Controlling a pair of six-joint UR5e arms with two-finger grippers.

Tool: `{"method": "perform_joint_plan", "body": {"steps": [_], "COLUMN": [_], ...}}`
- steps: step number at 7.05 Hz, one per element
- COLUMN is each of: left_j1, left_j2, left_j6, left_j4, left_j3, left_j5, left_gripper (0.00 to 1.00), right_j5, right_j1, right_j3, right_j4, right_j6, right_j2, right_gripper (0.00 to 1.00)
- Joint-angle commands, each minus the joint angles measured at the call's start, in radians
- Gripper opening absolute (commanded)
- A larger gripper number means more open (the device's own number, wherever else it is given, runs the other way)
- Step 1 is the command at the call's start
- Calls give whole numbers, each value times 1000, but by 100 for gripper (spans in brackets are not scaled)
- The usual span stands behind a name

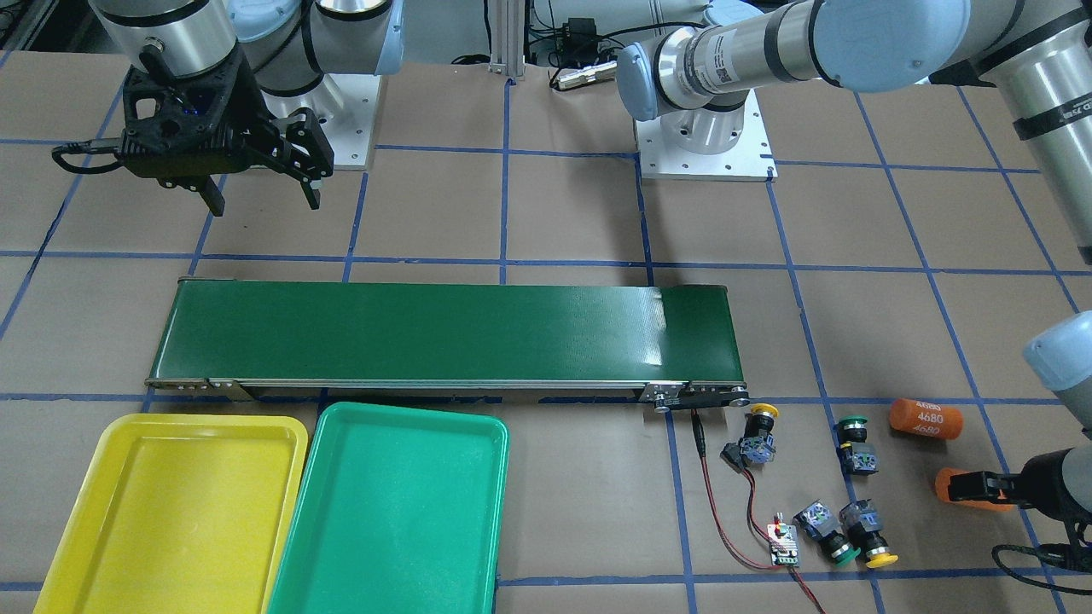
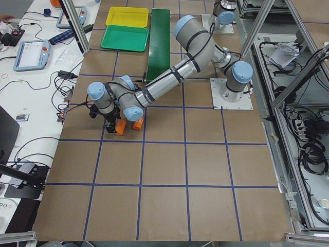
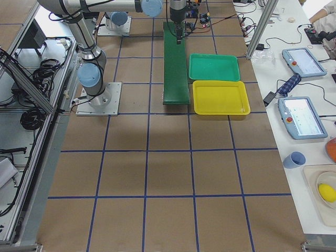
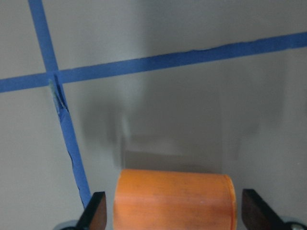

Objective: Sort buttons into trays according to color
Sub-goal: 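Lower the left gripper onto the plain orange cylinder and grasp it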

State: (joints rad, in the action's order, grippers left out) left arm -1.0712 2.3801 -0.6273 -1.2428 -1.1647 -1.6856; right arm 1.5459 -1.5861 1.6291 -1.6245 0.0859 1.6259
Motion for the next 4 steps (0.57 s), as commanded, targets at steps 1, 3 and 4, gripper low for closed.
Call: {"method": "perform_joint_plan", "body": {"steps": [1,3,4], "left_j1": [0,-1,-1], "left_j2": [14,24,24], "left_j6": [0,-2,-2], "left_j4": [-1,-3,-4], "left_j3": [0,-4,-7], "left_j5": [-5,-2,-3], "left_gripper": [100,95,85], "right_j5": [0,-1,0], "right_j1": [0,0,0], "right_j3": [0,0,0], "right_j4": [0,0,0], "right_j6": [0,-2,-2], "right_j2": [-1,-1,-1], "right_gripper": [100,100,100]}}
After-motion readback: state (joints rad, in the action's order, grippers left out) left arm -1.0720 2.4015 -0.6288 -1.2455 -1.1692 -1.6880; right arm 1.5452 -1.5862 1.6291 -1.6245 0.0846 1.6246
